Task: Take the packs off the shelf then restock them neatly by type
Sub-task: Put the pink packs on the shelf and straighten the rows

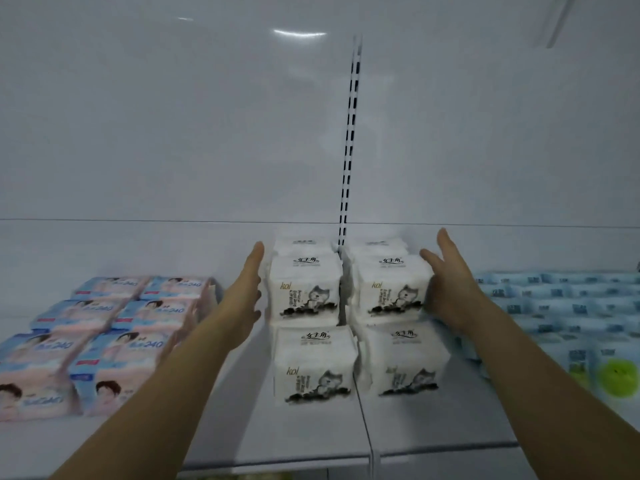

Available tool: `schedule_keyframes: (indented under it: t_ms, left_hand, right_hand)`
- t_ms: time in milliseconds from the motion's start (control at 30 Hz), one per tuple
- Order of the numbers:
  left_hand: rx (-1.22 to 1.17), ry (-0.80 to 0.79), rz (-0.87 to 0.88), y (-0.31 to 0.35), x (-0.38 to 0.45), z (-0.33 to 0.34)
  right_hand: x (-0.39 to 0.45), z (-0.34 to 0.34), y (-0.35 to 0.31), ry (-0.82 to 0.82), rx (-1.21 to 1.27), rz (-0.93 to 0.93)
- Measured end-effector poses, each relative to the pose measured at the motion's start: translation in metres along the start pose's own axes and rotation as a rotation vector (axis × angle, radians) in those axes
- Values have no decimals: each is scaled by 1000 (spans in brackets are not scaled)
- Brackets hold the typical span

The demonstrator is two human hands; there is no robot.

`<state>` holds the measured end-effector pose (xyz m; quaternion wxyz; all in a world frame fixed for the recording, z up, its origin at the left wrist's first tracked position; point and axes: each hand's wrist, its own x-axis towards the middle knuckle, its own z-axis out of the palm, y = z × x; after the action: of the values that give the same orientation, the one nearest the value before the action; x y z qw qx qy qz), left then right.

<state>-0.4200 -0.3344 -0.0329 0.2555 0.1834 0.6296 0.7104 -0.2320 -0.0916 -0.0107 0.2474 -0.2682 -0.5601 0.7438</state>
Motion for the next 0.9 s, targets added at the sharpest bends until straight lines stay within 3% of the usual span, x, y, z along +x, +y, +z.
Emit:
schedule_keyframes:
  t_ms: [67,267,467,567,600,667,733,833,900]
  left_hand:
    - [-79,-70,-17,-3,3,11]
    - [-123,-162,-12,-11,9,35]
    - [-46,-149,-22,-10,7,34]
    - [47,35,14,-4,-1,23]
    - [129,131,52,-5,-7,17]
    - [306,175,152,-12,-31,9]
    - [474,85,227,-31,-62,4]
    - [415,-184,265,-66,-88,3]
    - [546,-227,326,-80,-84,4]
  right_hand:
    - [7,3,9,-87,11,-5]
    - [15,16,23,-120,37,-84]
    - [3,20,15,-136,-105,-92]
    - [-14,15,5,-62,-302,-194]
    - [-24,11,4,-20,-411,-287]
    - [-45,2,9,27,-633,-447]
    - [-68,-6,25,14,-829,-447]
    - [-93,-6,59,-76,-963,-387]
    - [-93,-6,79,-95,-1039,-444]
